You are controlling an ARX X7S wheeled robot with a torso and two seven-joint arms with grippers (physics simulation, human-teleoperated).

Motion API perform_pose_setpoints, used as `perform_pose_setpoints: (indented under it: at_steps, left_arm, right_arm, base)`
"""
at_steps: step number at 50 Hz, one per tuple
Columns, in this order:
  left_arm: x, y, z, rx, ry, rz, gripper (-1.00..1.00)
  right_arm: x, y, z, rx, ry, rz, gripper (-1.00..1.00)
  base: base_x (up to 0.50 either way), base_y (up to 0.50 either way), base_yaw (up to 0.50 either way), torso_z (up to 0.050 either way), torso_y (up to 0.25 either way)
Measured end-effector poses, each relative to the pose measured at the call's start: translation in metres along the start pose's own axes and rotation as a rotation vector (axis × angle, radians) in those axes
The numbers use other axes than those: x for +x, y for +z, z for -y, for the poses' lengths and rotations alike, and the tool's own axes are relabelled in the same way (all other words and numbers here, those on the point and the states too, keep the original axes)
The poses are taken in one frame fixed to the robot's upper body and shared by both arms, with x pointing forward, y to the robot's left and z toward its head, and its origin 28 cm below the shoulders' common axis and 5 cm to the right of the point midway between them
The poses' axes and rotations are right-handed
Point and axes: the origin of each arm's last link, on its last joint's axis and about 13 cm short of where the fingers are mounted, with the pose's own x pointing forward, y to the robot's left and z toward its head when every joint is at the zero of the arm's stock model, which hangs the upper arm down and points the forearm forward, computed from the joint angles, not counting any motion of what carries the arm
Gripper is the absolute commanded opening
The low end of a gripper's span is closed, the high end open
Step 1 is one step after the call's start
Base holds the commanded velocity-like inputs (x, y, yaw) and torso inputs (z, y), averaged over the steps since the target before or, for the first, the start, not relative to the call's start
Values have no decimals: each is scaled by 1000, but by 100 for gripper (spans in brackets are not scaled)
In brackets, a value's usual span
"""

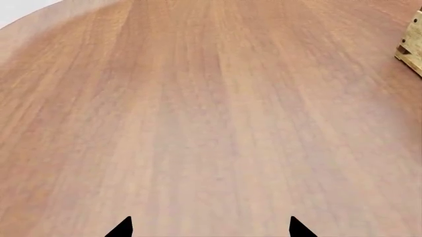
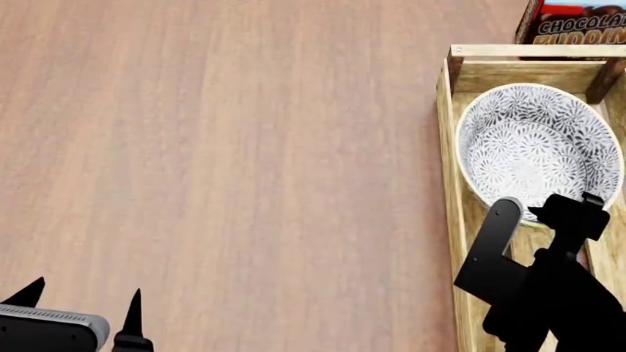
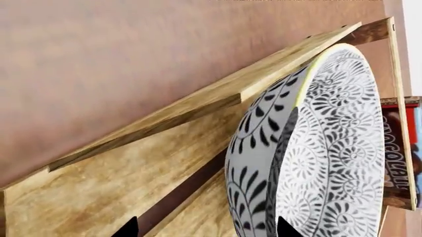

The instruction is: Pick up the bowl on the left and put it in the tray.

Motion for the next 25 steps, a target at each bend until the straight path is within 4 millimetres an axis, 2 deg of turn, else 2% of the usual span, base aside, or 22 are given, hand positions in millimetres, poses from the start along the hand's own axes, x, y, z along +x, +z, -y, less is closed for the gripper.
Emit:
perform_pose_setpoints:
  at_steps: [12,25]
  left_arm:
    - [-1,1,0,0,-1,3,100]
    - [-2,2,1,0,-1,6,100]
  right_arm:
    - [-11,6,11,-4,-13,20,100]
    - [-46,25,39,-29,-62,93,100]
  base:
    - [0,0,0,0,0]
    - [0,0,0,0,0]
